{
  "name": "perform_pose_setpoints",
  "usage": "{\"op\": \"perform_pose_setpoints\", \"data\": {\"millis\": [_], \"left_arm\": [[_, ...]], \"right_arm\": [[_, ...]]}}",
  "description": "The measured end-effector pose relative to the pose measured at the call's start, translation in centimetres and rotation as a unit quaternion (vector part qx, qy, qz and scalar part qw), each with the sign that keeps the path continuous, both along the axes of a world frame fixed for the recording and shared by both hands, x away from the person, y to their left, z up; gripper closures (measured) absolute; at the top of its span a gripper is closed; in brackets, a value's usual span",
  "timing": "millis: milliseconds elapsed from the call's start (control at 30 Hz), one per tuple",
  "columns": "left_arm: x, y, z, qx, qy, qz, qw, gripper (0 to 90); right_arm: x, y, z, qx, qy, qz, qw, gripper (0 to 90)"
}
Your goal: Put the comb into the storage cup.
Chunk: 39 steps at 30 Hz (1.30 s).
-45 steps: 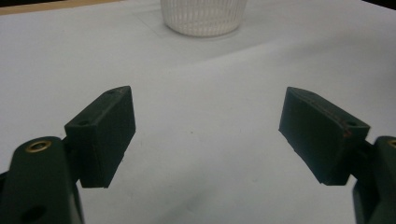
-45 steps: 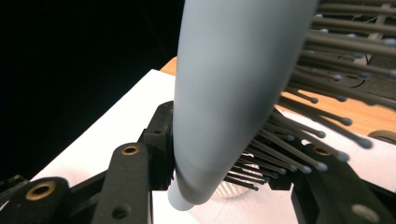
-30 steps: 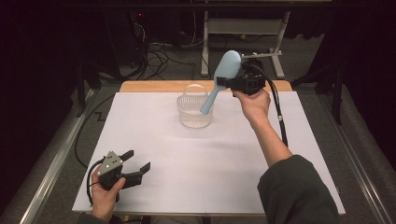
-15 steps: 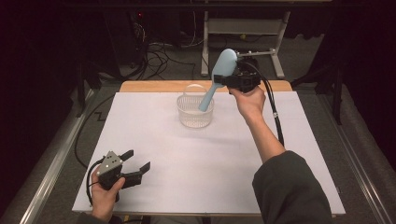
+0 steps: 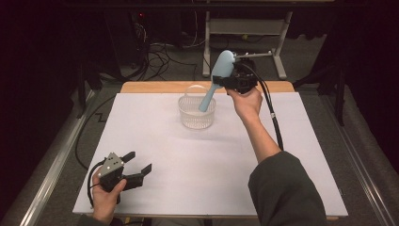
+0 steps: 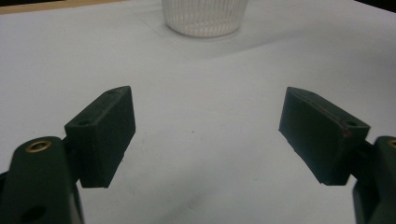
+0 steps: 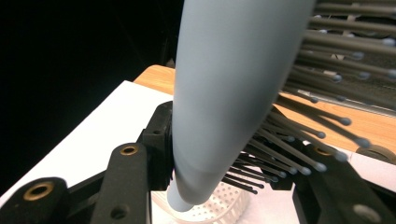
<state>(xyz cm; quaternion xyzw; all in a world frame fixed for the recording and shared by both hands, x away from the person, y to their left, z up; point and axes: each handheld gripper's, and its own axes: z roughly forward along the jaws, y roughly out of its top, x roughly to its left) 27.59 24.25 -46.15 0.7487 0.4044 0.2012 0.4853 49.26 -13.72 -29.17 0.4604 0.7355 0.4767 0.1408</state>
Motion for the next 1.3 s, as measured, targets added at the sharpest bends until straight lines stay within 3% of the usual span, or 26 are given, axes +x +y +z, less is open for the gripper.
{"op": "perform_pose_setpoints", "data": {"millis": [1300], "left_arm": [[0.1,-0.3,-0.1,0.005,0.002,-0.003,1.0,20.0]], "right_arm": [[0.9,2.8,-3.4,-0.031,0.006,0.008,0.9995,53.7]]}}
